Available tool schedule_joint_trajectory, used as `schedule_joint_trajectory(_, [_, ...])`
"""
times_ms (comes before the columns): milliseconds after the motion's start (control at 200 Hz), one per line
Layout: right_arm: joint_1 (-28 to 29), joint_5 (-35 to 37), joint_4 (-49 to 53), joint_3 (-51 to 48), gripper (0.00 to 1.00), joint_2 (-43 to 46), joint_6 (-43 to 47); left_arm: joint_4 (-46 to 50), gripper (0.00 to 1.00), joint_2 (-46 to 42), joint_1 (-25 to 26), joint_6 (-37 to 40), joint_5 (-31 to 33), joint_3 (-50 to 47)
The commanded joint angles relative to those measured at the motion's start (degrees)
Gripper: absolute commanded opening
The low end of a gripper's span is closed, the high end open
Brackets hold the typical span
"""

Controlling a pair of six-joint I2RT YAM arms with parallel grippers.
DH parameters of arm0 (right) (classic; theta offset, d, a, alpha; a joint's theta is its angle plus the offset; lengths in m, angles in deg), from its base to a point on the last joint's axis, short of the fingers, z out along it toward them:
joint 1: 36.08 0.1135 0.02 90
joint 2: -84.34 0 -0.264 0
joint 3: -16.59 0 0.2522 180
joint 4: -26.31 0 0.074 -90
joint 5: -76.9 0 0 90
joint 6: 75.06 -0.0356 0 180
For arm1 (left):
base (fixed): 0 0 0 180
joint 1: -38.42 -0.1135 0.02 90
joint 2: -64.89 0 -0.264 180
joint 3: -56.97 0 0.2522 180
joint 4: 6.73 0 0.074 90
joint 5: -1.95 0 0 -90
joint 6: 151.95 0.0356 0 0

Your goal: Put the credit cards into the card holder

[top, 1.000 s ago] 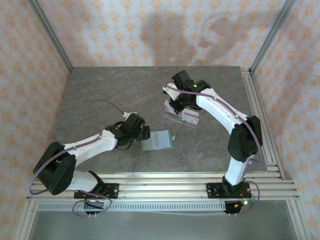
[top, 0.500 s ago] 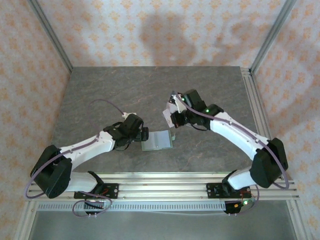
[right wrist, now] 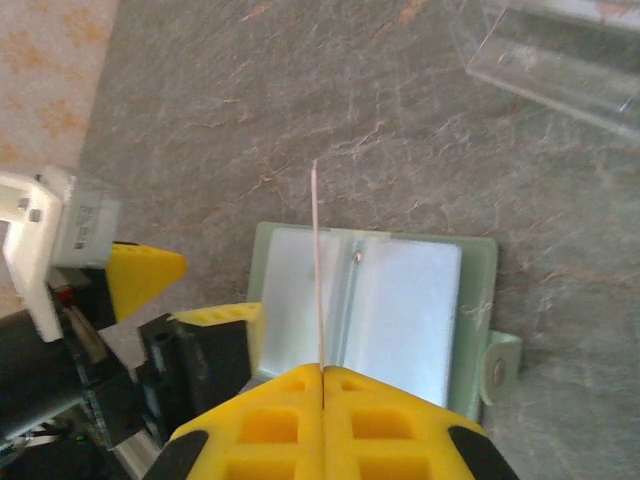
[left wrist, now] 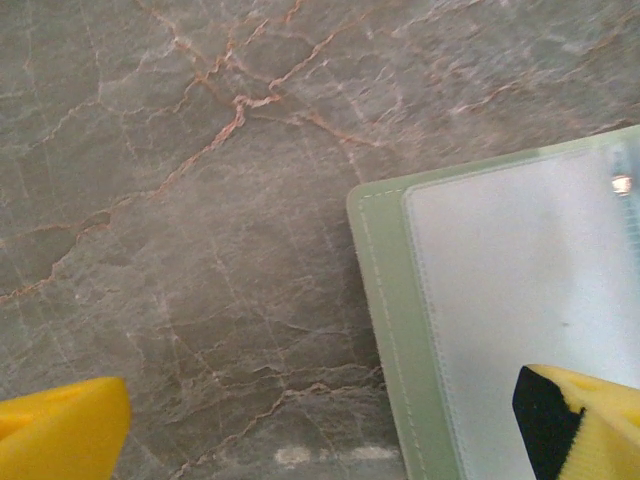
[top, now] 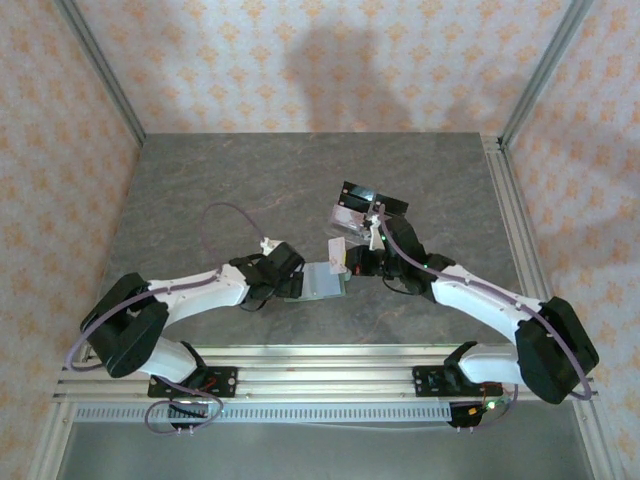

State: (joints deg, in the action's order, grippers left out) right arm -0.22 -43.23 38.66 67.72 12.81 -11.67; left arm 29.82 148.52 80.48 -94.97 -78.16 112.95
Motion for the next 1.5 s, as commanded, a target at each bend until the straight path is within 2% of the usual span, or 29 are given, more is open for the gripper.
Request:
schedule_joint_trajectory(0, [0.4, -3.3, -9.6, -2.4, 0.0, -0.8, -4.4, 3.2, 1.0, 1.5, 0.6, -2.4, 5.5, 1.8])
schedule_joint_trajectory(170, [0.6, -5.3, -15.7, -5.1, 0.0, -3.9, -6.1, 5.4, 1.0, 2.8, 0.7, -4.7, 7.8, 1.7])
schedule_joint_trajectory(651, [2.5, -9.0, -33.0, -9.7, 0.0, -13.4, -10.2, 5.0, 1.0, 2.1, 1.2, -7.1, 7.7, -0.9])
schedule_joint_trajectory(1496, [2.9, -11.3, -46.9, -12.3, 0.0, -24.2, -14.3, 5.3, 0.99, 2.0, 2.2, -8.5, 8.0, -1.9])
